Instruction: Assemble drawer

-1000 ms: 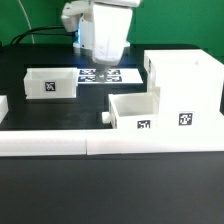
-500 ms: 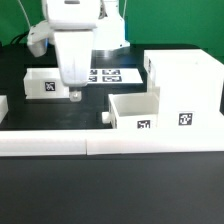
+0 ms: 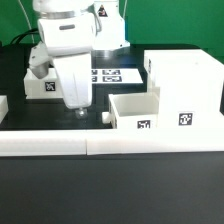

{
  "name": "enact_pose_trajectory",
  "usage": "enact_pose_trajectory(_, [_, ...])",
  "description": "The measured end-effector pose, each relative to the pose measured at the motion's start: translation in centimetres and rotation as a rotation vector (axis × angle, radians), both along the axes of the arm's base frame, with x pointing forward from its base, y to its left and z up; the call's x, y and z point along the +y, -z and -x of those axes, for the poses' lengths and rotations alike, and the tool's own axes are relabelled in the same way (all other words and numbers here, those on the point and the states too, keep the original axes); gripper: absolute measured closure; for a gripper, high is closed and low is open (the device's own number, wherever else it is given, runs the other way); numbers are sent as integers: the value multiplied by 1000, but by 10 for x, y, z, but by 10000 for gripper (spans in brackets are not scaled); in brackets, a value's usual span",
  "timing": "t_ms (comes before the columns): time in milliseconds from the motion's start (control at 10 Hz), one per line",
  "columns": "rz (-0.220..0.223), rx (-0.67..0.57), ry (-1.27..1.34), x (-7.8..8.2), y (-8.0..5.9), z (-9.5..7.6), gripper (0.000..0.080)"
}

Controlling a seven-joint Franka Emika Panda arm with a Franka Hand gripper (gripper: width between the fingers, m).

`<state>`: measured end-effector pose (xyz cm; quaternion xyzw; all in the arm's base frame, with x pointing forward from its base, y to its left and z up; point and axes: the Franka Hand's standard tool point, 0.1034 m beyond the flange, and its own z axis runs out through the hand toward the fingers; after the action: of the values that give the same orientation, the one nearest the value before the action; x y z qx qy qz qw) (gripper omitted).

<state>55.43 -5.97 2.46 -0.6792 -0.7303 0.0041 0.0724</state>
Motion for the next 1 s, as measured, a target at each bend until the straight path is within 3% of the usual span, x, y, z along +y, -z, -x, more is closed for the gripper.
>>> enact_pose_trajectory(300, [-8,16,10,34,7,-2,150])
enact_pose_trajectory(1000, [-4,22,88,66,4,-6,150])
